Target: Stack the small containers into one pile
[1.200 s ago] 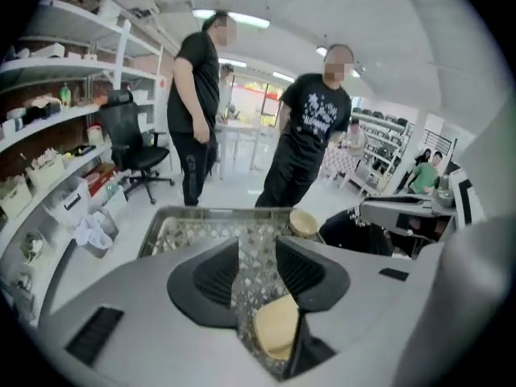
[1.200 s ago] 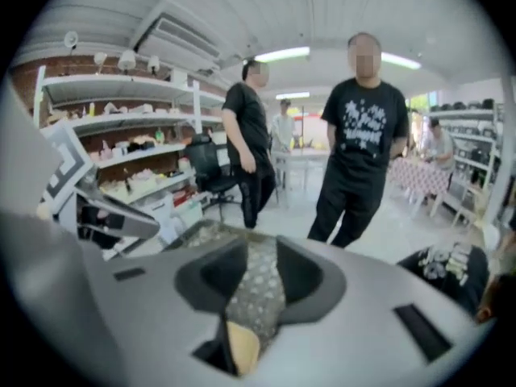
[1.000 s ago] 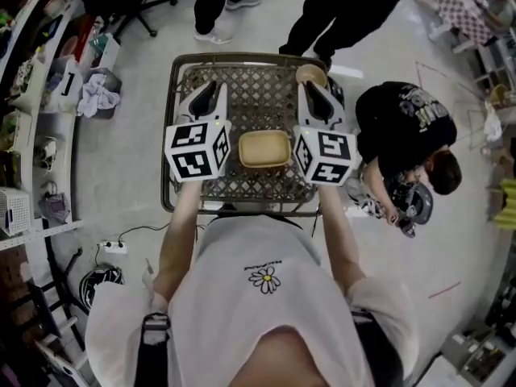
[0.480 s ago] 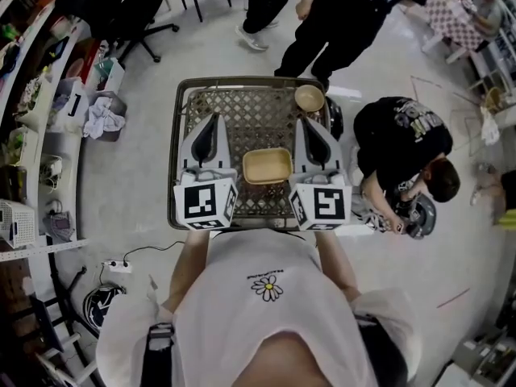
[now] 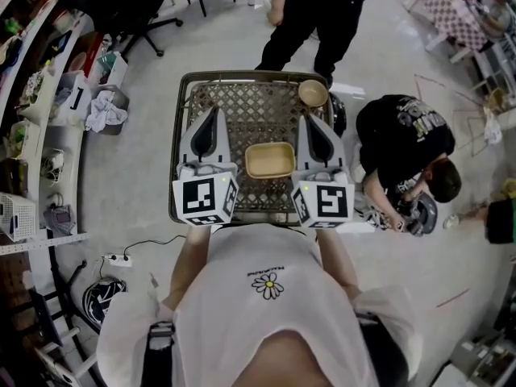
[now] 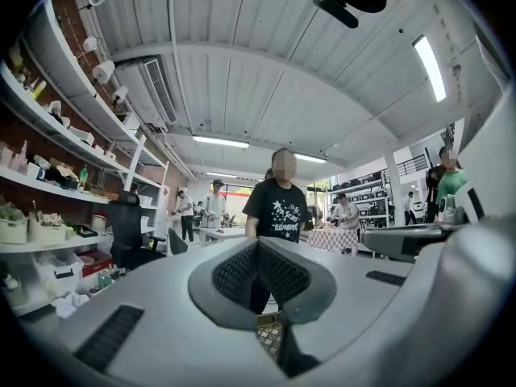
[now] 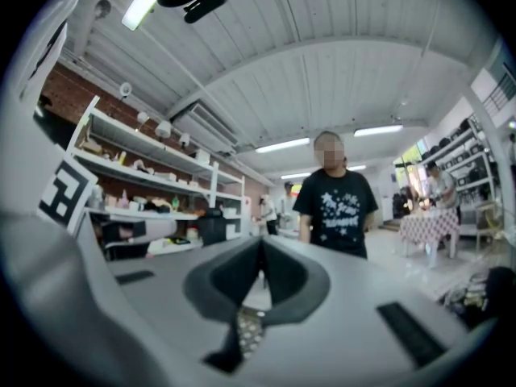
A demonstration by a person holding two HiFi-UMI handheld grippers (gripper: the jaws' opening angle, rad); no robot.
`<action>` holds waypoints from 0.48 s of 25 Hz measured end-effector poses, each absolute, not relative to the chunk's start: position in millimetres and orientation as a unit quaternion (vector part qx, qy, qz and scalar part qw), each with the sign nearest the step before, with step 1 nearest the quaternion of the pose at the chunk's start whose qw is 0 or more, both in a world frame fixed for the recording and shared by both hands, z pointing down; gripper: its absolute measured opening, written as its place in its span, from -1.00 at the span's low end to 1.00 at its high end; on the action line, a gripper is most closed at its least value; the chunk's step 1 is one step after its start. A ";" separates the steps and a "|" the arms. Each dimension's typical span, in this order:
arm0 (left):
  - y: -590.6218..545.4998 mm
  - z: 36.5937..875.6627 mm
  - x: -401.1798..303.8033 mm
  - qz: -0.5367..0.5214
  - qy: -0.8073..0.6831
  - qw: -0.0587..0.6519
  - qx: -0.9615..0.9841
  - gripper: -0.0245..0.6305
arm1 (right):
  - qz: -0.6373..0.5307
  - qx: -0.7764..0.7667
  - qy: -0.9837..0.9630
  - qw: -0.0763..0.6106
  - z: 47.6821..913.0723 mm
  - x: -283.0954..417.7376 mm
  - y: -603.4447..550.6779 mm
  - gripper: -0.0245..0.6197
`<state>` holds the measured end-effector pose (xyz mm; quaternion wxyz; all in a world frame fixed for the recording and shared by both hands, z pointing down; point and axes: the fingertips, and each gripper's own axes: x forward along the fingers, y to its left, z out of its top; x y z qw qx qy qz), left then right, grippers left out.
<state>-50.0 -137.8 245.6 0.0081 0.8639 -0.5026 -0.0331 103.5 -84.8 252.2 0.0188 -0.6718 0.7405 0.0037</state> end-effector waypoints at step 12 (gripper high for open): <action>-142.9 245.3 -62.4 -0.043 -0.507 0.020 0.860 -0.85 | -0.002 -0.665 0.746 0.020 257.0 94.0 -89.8 -0.83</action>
